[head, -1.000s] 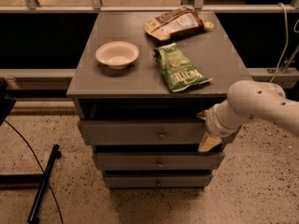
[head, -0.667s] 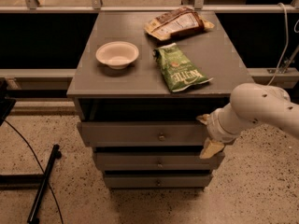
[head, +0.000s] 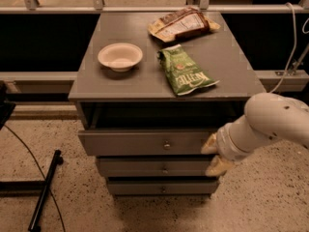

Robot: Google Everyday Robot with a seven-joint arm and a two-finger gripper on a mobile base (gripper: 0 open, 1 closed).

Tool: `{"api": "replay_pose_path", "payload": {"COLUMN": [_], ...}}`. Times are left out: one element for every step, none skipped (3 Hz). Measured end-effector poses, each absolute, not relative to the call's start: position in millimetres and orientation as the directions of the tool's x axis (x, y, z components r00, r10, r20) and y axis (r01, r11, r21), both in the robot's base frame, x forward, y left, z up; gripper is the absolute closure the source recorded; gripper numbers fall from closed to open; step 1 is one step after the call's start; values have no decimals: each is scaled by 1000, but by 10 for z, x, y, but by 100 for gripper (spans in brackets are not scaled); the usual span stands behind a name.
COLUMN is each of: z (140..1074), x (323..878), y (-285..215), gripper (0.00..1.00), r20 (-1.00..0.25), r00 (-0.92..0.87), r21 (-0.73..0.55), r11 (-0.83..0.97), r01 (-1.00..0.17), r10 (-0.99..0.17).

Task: Open top drawer

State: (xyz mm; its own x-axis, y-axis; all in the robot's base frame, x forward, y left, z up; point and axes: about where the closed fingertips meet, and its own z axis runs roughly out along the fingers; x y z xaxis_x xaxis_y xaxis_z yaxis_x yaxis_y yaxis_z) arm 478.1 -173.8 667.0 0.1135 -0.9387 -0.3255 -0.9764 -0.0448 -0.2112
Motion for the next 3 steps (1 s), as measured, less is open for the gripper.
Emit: {"api": "replay_pose_path", "payload": {"z": [6878, 7049, 7051], "x": [4527, 4462, 4643], "y": [-1735, -1727, -1677], "gripper": [34, 17, 0], "r20": [-353, -356, -336], "r00": [120, 117, 105], "r21": [-219, -250, -291], "r11": [-42, -26, -2], "r01": [-975, -968, -957], "r10": [-928, -927, -936]}}
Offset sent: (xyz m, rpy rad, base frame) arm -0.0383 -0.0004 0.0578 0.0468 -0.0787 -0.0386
